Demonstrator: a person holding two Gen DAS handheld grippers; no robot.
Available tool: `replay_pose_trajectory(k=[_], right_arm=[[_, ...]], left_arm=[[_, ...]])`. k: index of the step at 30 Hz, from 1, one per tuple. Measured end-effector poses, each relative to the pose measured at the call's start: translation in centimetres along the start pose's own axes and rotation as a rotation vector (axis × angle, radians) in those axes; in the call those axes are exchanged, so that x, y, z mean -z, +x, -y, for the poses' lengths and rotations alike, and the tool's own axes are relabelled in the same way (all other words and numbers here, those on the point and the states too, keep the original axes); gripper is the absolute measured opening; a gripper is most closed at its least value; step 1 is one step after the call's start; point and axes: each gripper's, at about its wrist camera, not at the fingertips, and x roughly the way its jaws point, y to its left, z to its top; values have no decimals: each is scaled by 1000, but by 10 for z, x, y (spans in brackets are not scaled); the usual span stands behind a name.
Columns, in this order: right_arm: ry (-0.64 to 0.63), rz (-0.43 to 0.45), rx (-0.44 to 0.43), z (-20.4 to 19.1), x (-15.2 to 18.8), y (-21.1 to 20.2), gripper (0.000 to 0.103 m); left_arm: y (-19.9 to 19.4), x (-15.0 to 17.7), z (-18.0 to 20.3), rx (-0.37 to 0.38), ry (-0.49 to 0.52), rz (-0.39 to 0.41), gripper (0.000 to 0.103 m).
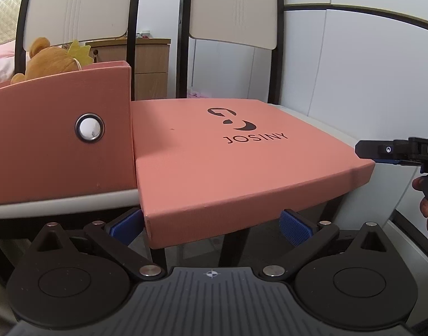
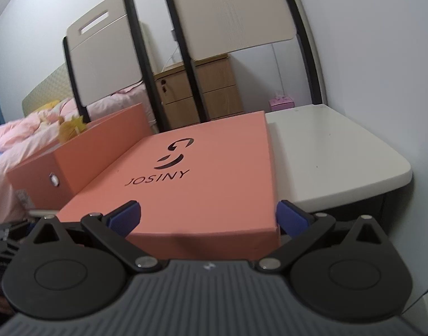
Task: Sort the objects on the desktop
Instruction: 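Move the right gripper to the edge of the pink JOSINY lid, then close the right gripper on the lid edge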
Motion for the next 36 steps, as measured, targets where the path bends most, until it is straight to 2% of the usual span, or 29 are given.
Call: replay_pose_trajectory(k=[6, 10, 18, 23, 28, 36], right_arm=[[-64, -14, -14, -9, 10, -20, 103], [-44, -2, -29, -7, 13, -26, 103], [72, 3, -39, 12, 11, -22, 103], [157, -17, -33, 25, 12, -12, 103], [256, -39, -42, 38, 15, 2, 103], [355, -60, -55, 47, 20, 19, 103]], left_arm=[[-15, 5, 7, -6, -11, -21, 103], [-15, 3, 6, -4, -15, -35, 103], [-17, -7, -3, 8, -28, -18, 103], [-10, -12, -12, -10, -59, -25, 103], [-2, -15, -25, 8, -121, -29, 103], [4, -18, -31, 5, -136, -35, 103]])
